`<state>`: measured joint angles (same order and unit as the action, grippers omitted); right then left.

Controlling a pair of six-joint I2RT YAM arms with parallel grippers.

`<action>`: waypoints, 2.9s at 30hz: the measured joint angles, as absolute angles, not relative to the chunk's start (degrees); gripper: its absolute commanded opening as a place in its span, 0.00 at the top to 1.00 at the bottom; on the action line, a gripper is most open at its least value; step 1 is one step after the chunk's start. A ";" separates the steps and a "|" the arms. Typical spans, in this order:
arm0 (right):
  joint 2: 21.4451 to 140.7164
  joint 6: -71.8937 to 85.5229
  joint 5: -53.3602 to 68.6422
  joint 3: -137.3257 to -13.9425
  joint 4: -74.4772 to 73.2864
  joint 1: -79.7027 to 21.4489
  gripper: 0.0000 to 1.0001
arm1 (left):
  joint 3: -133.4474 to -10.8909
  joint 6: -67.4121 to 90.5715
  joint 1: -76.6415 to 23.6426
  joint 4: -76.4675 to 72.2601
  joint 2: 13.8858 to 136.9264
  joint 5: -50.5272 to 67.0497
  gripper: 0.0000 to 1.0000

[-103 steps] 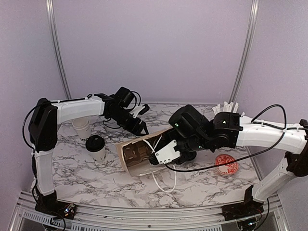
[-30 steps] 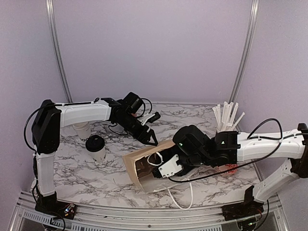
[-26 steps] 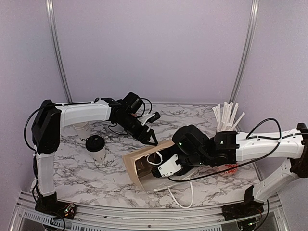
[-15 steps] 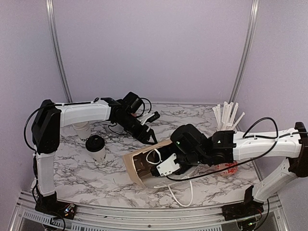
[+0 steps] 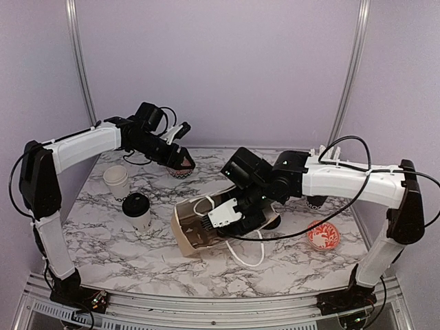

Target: Pack the takeout coffee

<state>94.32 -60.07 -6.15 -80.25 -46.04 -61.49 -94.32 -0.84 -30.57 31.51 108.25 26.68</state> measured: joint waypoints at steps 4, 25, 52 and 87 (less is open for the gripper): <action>99.68 -58.22 -1.69 -88.12 -52.75 -59.53 0.61 | -94.32 -0.89 -28.51 31.53 104.97 26.52 0.24; 108.73 -52.75 8.56 -100.03 -71.81 -58.11 0.61 | -94.30 -0.86 -27.75 31.57 103.90 27.62 0.24; 107.68 -50.59 7.46 -107.22 -77.08 -57.78 0.09 | -94.28 -1.10 -27.97 32.27 93.30 28.91 0.17; 104.14 -55.81 20.78 -117.27 -78.37 -49.63 0.17 | -82.06 3.44 -32.77 60.16 85.95 -8.56 0.18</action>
<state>104.14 -55.81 20.78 -117.27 -78.37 -49.63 -82.06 3.44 -32.77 60.16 85.95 -8.56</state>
